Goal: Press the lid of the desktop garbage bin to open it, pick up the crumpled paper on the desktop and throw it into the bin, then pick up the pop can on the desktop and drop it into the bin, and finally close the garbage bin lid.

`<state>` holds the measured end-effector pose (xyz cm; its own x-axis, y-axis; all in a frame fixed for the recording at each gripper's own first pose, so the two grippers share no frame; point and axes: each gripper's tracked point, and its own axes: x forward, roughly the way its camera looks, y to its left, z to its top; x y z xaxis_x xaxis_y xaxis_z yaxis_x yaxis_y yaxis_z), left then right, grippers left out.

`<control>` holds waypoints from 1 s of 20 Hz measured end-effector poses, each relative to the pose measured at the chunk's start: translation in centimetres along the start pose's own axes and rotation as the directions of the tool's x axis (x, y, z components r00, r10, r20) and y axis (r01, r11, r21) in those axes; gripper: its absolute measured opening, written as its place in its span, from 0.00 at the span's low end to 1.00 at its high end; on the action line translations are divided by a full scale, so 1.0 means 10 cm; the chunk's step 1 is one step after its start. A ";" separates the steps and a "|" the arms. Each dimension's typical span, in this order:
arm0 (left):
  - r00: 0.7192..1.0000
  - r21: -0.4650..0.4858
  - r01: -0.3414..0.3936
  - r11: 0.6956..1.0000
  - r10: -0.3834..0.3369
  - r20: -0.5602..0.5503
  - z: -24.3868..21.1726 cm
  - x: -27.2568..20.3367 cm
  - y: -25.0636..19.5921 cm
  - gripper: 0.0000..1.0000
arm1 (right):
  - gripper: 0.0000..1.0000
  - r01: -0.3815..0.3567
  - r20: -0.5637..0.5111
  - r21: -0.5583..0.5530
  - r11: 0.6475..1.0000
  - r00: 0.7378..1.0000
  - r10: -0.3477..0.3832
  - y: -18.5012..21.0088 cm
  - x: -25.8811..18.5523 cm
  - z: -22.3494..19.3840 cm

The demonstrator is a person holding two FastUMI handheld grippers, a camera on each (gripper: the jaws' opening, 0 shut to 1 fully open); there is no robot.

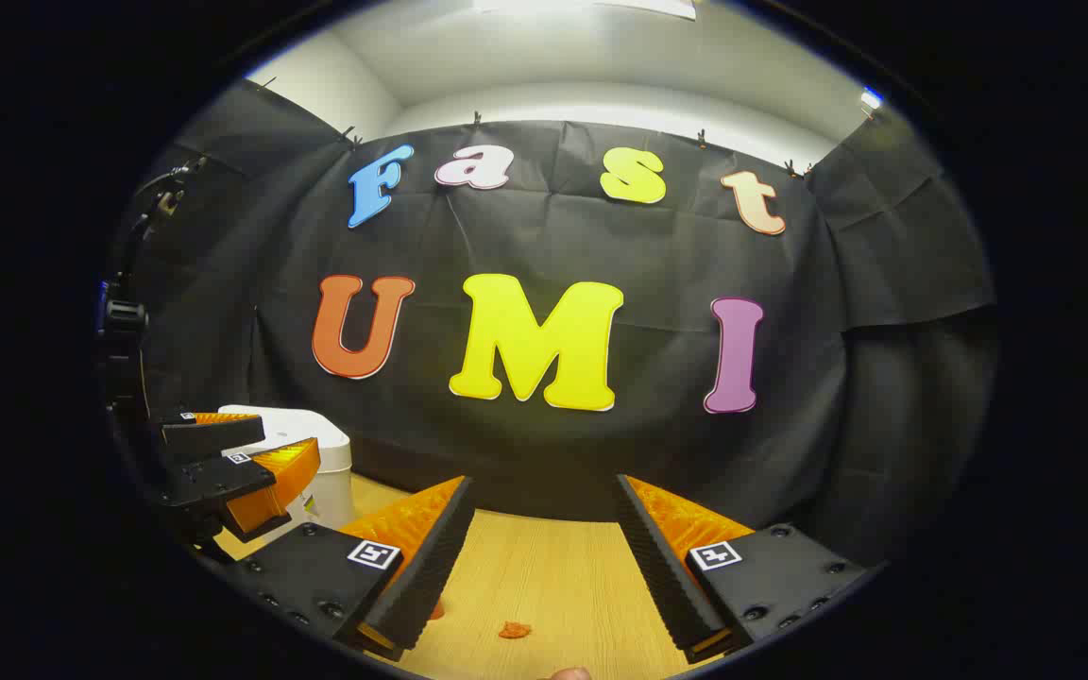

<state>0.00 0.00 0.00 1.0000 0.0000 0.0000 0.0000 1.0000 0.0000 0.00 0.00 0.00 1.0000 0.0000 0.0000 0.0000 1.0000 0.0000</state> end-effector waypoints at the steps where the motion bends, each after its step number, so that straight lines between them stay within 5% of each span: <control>1: 1.000 0.003 0.001 1.000 -0.001 0.000 -0.01 0.00 0.00 0.97 | 0.95 0.002 -0.003 0.004 1.000 1.000 -0.002 0.00 0.00 0.00; 20: 1.000 0.039 0.018 0.999 -0.019 0.009 0.08 0.01 -0.02 0.85 | 0.95 -0.008 -0.033 -0.008 1.000 0.999 0.007 -0.01 0.00 -0.12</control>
<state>0.10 -0.16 0.75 0.9998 -0.0187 0.0092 0.0183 0.9991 0.0394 0.01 -0.13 -1.18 0.9994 0.0075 -0.0325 -0.0077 0.9999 -0.0081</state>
